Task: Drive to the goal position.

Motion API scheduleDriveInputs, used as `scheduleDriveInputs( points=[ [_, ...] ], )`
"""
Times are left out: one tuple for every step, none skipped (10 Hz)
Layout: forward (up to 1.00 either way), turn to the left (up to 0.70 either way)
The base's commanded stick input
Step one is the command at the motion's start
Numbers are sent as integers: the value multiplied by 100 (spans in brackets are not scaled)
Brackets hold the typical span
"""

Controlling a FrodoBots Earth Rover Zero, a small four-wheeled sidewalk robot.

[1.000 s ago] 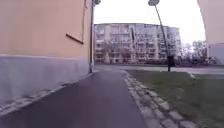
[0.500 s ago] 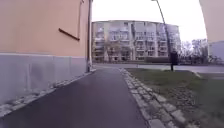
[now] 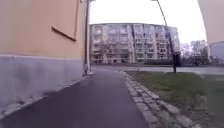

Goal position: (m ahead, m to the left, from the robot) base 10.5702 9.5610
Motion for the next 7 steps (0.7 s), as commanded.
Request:
scheduleDriveInputs(
  points=[
    [85, 0],
    [85, 0],
    [85, 0],
    [85, 0],
    [85, 0],
    [85, 0],
    [85, 1]
  ],
)
